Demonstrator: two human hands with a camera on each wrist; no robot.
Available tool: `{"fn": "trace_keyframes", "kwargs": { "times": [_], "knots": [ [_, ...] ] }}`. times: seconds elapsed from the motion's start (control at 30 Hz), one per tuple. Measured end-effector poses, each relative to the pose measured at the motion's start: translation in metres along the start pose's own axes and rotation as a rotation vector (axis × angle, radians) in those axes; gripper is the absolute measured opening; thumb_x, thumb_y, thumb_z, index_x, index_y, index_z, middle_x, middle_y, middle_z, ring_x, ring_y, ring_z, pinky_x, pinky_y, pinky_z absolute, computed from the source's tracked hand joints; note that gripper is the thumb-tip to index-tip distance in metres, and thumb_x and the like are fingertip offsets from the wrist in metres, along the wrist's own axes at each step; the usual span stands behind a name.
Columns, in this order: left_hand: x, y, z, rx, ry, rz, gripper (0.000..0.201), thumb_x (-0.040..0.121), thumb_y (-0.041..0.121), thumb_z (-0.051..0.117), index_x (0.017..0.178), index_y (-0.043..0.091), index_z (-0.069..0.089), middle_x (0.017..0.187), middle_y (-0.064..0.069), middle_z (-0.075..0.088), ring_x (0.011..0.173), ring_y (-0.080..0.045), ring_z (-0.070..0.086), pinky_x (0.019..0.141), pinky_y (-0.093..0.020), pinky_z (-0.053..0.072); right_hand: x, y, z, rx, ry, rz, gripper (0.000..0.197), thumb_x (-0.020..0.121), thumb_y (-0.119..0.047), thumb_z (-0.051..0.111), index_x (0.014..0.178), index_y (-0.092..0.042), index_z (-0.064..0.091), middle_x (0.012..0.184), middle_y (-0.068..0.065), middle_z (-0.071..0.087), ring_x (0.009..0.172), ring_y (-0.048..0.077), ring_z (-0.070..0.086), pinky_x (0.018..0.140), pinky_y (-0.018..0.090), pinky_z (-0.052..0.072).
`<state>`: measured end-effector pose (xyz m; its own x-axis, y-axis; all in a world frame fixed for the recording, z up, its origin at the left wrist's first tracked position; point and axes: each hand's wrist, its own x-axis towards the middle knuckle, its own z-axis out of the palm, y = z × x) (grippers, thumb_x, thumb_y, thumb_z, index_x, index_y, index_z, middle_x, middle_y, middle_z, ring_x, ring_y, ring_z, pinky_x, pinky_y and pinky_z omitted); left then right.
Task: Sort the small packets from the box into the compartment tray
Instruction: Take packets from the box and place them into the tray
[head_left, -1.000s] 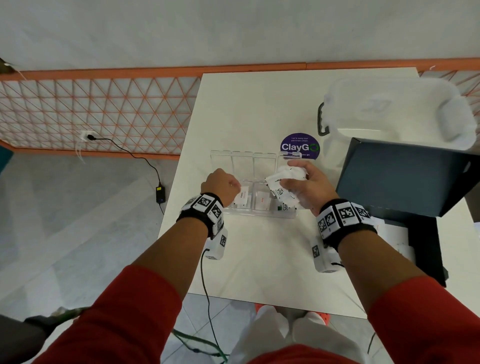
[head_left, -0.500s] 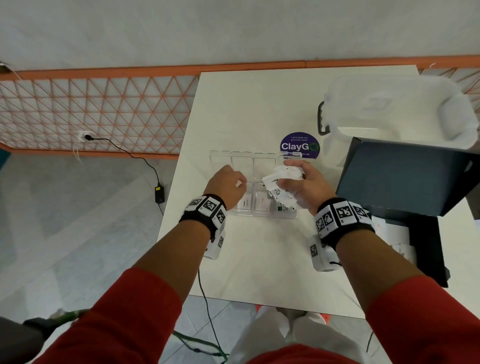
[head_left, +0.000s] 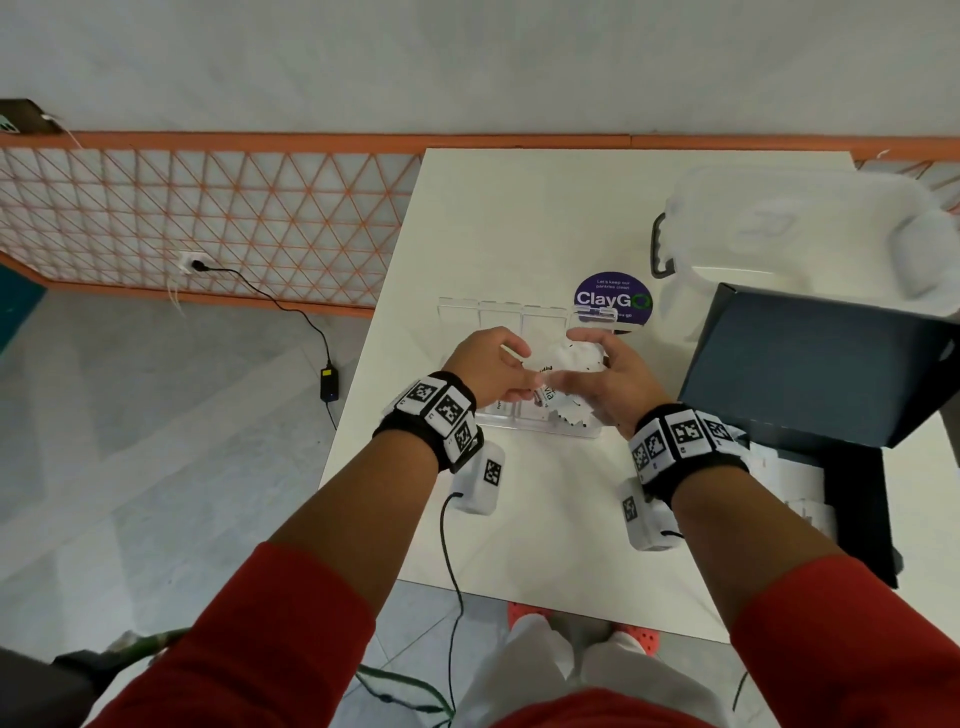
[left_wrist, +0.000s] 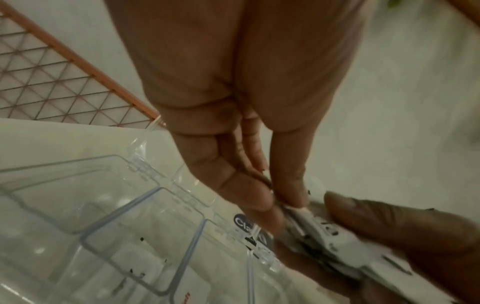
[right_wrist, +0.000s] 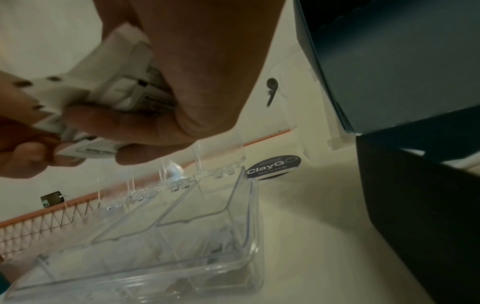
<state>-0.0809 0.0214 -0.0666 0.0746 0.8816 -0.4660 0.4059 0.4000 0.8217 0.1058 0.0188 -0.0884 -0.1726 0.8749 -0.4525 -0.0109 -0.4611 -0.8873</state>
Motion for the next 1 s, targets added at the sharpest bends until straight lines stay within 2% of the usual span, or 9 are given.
{"fn": "trace_keyframes", "kwargs": {
  "times": [0.17, 0.47, 0.6, 0.73, 0.8, 0.87, 0.93, 0.97, 1.0],
  "knots": [
    [0.000, 0.001, -0.005, -0.077, 0.083, 0.021, 0.026, 0.075, 0.000, 0.077, 0.090, 0.017, 0.063, 0.084, -0.004, 0.068, 0.071, -0.013, 0.066, 0.058, -0.019, 0.054, -0.003, 0.000, 0.003, 0.043, -0.021, 0.017, 0.057, 0.070, 0.011, 0.081, 0.110, -0.025, 0.062, 0.090, 0.009, 0.063, 0.048, 0.009, 0.057, 0.037, 0.018, 0.039],
    [0.000, 0.010, -0.017, -0.149, 0.222, 0.155, 0.018, 0.078, 0.002, 0.074, 0.077, 0.019, 0.070, 0.069, 0.005, 0.069, 0.062, -0.005, 0.062, 0.061, -0.018, 0.053, -0.002, 0.002, 0.000, 0.035, -0.007, 0.042, 0.055, 0.071, 0.004, 0.083, 0.109, -0.031, 0.064, 0.090, 0.010, 0.061, 0.051, 0.016, 0.040, 0.036, 0.020, 0.031],
    [0.003, 0.010, -0.027, 0.013, 0.275, 0.162, 0.018, 0.076, 0.007, 0.076, 0.076, 0.023, 0.068, 0.076, 0.001, 0.070, 0.067, -0.009, 0.063, 0.068, -0.022, 0.054, -0.003, 0.005, -0.001, 0.045, 0.012, 0.045, 0.055, 0.070, 0.004, 0.084, 0.108, -0.031, 0.065, 0.093, 0.009, 0.065, 0.047, 0.013, 0.050, 0.036, 0.019, 0.034],
    [0.007, 0.002, -0.033, 0.274, 0.283, 0.138, 0.014, 0.076, 0.010, 0.073, 0.078, 0.021, 0.066, 0.074, 0.005, 0.066, 0.069, -0.002, 0.059, 0.060, -0.005, 0.041, -0.004, 0.010, -0.006, 0.037, 0.031, 0.057, 0.055, 0.069, 0.003, 0.085, 0.106, -0.033, 0.067, 0.095, 0.008, 0.067, 0.048, 0.012, 0.055, 0.037, 0.020, 0.037],
    [0.011, -0.002, -0.030, 0.438, 0.233, 0.134, 0.012, 0.078, 0.009, 0.072, 0.078, 0.019, 0.065, 0.077, 0.005, 0.066, 0.068, -0.004, 0.057, 0.065, -0.010, 0.045, -0.003, 0.010, -0.008, 0.058, 0.037, 0.049, 0.054, 0.068, 0.005, 0.085, 0.103, -0.032, 0.067, 0.092, 0.007, 0.068, 0.052, 0.012, 0.061, 0.038, 0.020, 0.042],
    [0.015, -0.006, -0.024, 0.589, 0.170, 0.124, 0.011, 0.080, 0.008, 0.069, 0.078, 0.018, 0.065, 0.089, 0.000, 0.069, 0.079, -0.012, 0.060, 0.076, -0.022, 0.050, -0.001, 0.010, -0.010, 0.072, 0.033, 0.048, 0.054, 0.068, 0.007, 0.084, 0.102, -0.031, 0.067, 0.095, 0.008, 0.069, 0.065, 0.019, 0.069, 0.046, 0.025, 0.051],
    [0.020, -0.011, -0.018, 0.702, 0.124, 0.105, 0.014, 0.083, 0.007, 0.064, 0.078, 0.020, 0.064, 0.099, -0.002, 0.068, 0.091, -0.018, 0.062, 0.085, -0.029, 0.051, 0.000, 0.009, -0.010, 0.083, 0.023, 0.047, 0.054, 0.068, 0.009, 0.083, 0.102, -0.029, 0.067, 0.100, 0.009, 0.068, 0.086, 0.030, 0.071, 0.068, 0.040, 0.061],
    [0.021, -0.013, -0.015, 0.746, 0.108, 0.094, 0.015, 0.085, 0.006, 0.061, 0.081, 0.020, 0.065, 0.102, -0.002, 0.068, 0.095, -0.020, 0.062, 0.087, -0.031, 0.051, 0.000, 0.008, -0.010, 0.097, 0.017, 0.044, 0.055, 0.068, 0.012, 0.081, 0.103, -0.027, 0.066, 0.101, 0.009, 0.067, 0.093, 0.033, 0.070, 0.078, 0.047, 0.060],
    [0.023, -0.015, -0.013, 0.783, 0.095, 0.085, 0.017, 0.086, 0.005, 0.058, 0.084, 0.019, 0.066, 0.104, -0.003, 0.067, 0.097, -0.021, 0.062, 0.088, -0.033, 0.051, 0.000, 0.007, -0.010, 0.115, 0.008, 0.039, 0.055, 0.068, 0.015, 0.079, 0.103, -0.025, 0.065, 0.101, 0.009, 0.066, 0.094, 0.032, 0.070, 0.081, 0.048, 0.060]
  ]
}}
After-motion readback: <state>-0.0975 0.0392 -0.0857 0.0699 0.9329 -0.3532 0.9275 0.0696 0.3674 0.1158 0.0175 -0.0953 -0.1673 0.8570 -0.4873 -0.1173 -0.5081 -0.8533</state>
